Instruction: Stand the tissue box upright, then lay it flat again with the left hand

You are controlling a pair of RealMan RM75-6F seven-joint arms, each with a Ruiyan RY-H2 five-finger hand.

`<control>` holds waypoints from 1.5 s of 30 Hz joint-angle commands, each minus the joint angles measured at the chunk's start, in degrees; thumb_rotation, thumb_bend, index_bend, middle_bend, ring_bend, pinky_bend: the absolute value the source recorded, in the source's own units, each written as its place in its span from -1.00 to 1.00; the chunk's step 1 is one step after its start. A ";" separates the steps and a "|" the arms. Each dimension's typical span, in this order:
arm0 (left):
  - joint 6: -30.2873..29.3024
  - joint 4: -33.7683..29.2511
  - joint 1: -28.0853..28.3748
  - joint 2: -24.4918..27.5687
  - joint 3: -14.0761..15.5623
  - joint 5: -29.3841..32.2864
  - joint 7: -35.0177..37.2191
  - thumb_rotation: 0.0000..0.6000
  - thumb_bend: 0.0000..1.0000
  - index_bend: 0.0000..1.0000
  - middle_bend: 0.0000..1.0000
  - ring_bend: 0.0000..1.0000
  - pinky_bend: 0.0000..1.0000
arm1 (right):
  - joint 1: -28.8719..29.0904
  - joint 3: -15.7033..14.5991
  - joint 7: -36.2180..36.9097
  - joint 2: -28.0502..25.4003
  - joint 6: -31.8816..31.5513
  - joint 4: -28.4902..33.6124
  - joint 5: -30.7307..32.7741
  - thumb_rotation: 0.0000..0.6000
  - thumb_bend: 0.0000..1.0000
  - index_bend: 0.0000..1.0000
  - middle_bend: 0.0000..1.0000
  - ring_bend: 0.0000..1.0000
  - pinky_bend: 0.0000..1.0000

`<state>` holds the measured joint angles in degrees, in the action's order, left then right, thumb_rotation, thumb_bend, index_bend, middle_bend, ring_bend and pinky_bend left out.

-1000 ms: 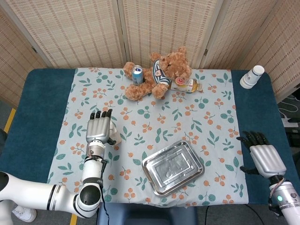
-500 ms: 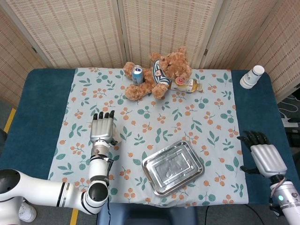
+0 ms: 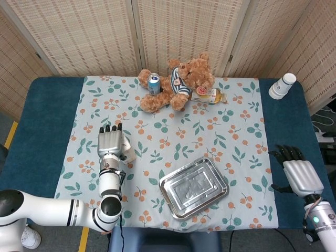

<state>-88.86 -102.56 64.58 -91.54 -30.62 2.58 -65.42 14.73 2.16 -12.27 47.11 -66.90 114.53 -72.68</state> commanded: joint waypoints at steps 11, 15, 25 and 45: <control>0.79 1.56 0.30 -0.61 1.33 -1.23 -0.36 1.00 -0.65 -0.82 -0.33 -0.70 -0.77 | 0.17 0.09 -0.09 0.21 0.22 -0.27 0.42 1.00 -0.76 -0.64 -0.89 -1.00 -1.00; 0.71 1.49 0.16 -0.57 1.74 -1.61 -0.45 1.00 -0.63 -0.65 -0.26 -0.66 -0.76 | 0.17 0.09 -0.08 0.22 0.22 -0.31 0.50 1.00 -0.76 -0.64 -0.89 -1.00 -1.00; 0.62 -0.02 -0.49 0.34 2.27 -4.29 0.65 1.00 -0.61 -0.30 -0.01 -0.51 -0.74 | 0.20 0.01 -0.19 0.37 0.27 -0.39 0.41 1.00 -0.76 -0.64 -0.89 -1.00 -1.00; 9.06 3.52 -19.19 -0.95 5.14 -42.37 54.03 1.00 -0.62 -0.08 0.25 -0.28 -0.60 | 0.47 -0.40 -1.54 1.79 0.97 -1.44 1.20 1.00 -0.76 -0.64 -0.89 -1.00 -1.00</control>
<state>-82.34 -102.14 51.37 -90.98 -26.53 -31.56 -23.22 15.19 1.76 -13.81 48.88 -65.95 113.10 -71.49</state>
